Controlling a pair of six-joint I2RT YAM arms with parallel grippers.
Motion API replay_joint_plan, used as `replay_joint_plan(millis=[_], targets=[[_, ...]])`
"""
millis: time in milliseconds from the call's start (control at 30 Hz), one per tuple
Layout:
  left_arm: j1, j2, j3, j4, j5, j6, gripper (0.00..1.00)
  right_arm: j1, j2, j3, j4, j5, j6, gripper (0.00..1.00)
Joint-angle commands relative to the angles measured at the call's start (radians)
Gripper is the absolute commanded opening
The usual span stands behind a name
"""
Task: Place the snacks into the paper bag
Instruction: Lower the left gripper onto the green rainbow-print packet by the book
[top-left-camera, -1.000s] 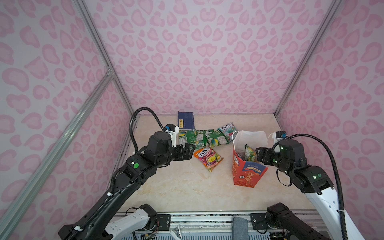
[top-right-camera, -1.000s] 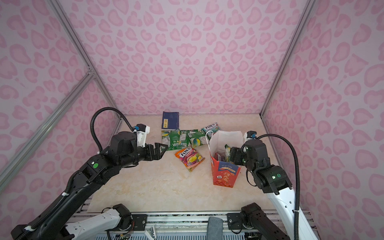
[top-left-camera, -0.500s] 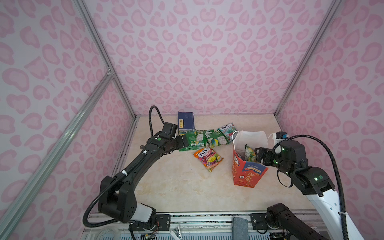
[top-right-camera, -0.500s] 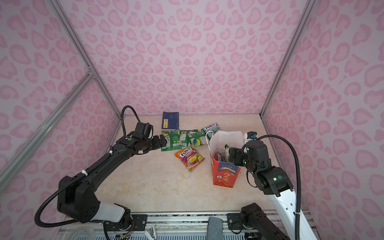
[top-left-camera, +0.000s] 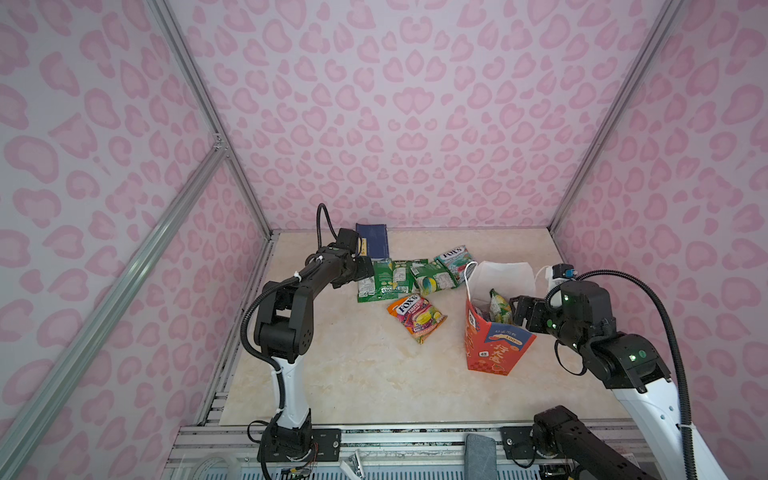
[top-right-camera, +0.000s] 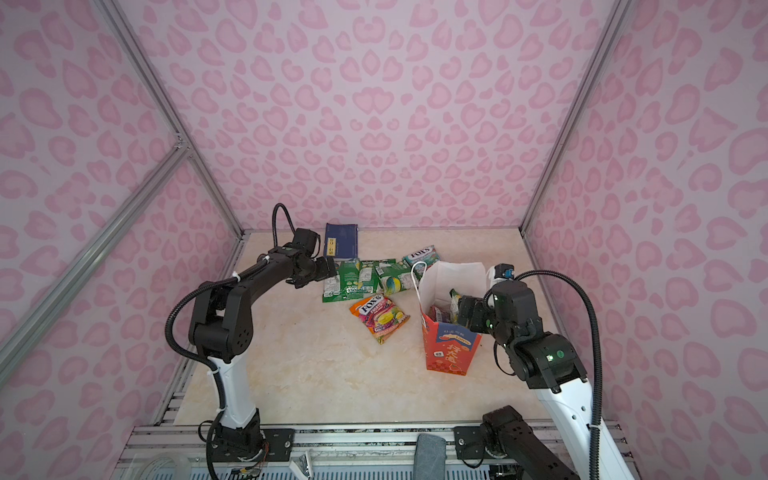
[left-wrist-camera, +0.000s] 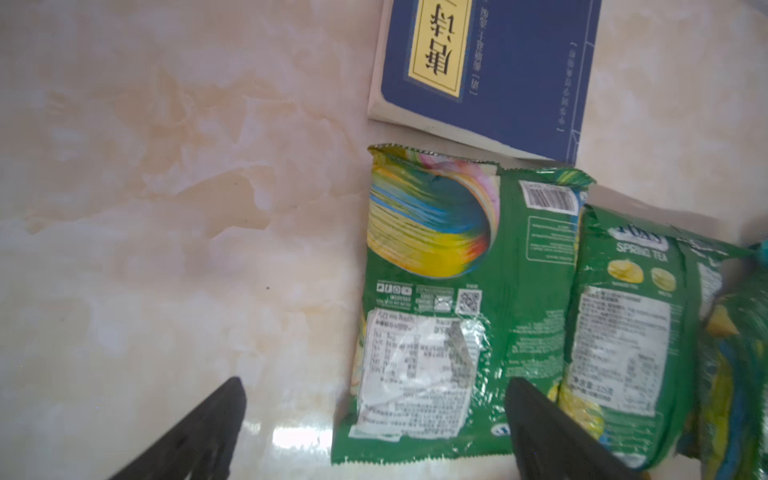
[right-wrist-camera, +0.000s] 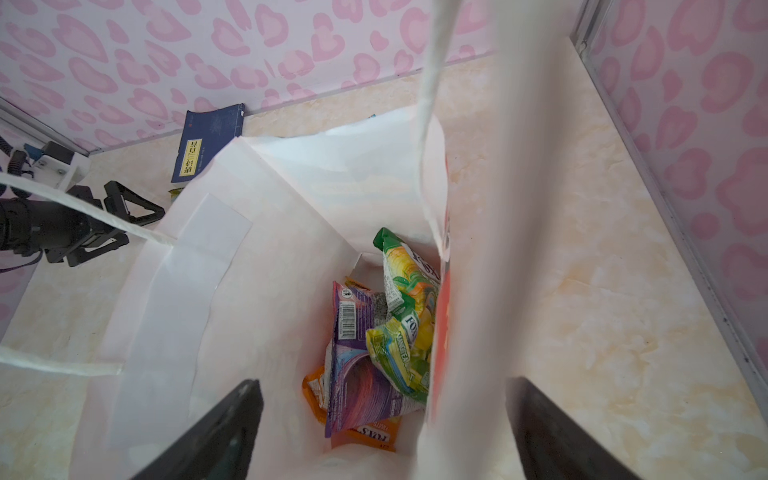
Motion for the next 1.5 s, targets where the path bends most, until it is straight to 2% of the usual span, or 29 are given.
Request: replay_joint_plan(millis=[0, 500, 700, 833, 1200, 1467], targets=[[0.002, 0.055, 0.033, 0.019, 0.054, 0.033, 0.99, -0.001, -0.010, -0.006, -0.012, -0.011, -0.007, 0.91], [0.000, 0.203, 0.147, -0.011, 0.146, 0.035, 0.98, -0.001, 0.000, -0.019, 0.000, -0.014, -0.009, 0.91], [-0.009, 0.252, 0.209, -0.088, 0.101, 0.028, 1.00, -0.004, 0.003, -0.024, 0.005, -0.013, -0.015, 0.91], [-0.011, 0.264, 0.227, -0.122, 0.066, 0.013, 0.92, -0.008, 0.002, -0.027, 0.006, -0.014, -0.019, 0.90], [-0.011, 0.247, 0.212, -0.133, 0.044, 0.001, 0.61, -0.014, -0.008, -0.022, 0.000, -0.020, -0.017, 0.88], [-0.012, 0.147, 0.108, -0.078, 0.081, -0.027, 0.38, -0.014, -0.018, -0.021, -0.002, -0.026, -0.011, 0.87]])
